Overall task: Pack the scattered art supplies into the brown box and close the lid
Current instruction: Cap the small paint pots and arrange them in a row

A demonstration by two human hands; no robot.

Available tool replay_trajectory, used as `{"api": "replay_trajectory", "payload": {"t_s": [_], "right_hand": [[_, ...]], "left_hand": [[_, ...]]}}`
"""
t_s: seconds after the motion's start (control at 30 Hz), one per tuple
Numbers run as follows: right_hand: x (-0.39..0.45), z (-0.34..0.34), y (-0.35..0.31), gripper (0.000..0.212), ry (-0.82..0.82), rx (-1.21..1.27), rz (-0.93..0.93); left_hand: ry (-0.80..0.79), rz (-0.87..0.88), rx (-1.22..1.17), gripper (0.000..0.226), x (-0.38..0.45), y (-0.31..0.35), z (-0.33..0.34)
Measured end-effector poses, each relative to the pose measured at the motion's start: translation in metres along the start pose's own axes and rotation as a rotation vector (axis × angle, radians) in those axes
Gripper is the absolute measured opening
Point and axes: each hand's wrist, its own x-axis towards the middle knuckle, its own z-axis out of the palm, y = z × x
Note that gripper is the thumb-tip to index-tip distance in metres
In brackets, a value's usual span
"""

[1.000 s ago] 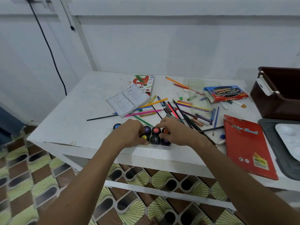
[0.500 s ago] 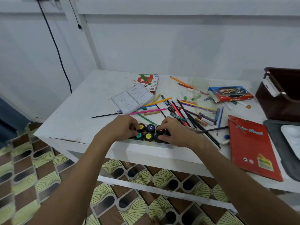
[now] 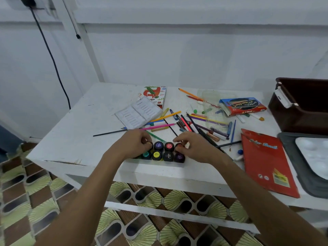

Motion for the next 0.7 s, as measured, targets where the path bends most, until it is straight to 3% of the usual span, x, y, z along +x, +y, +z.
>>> {"api": "replay_trajectory", "payload": {"t_s": [0.23,0.33,0.43,0.7], "right_hand": [[-0.021,-0.045,0.037,0.026,0.292,-0.001,0.219],[-0.016,-0.059,0.064,0.038,0.431,0.014,0.389],[-0.001,-0.068,0.088,0.049,0.439,-0.059,0.509],[0.016,-0.084,0.112,0.038,0.409,0.002,0.621]], "left_hand": [[0.004,0.128,-0.122,0.026,0.060,0.073,0.018],[-0.028,0.120,-0.204,0.028,0.099,0.105,0.029],[-0.073,0.071,-0.225,0.021,0.132,0.132,0.040],[-0.143,-0.013,-0.292,0.030,0.170,0.171,0.062]]}}
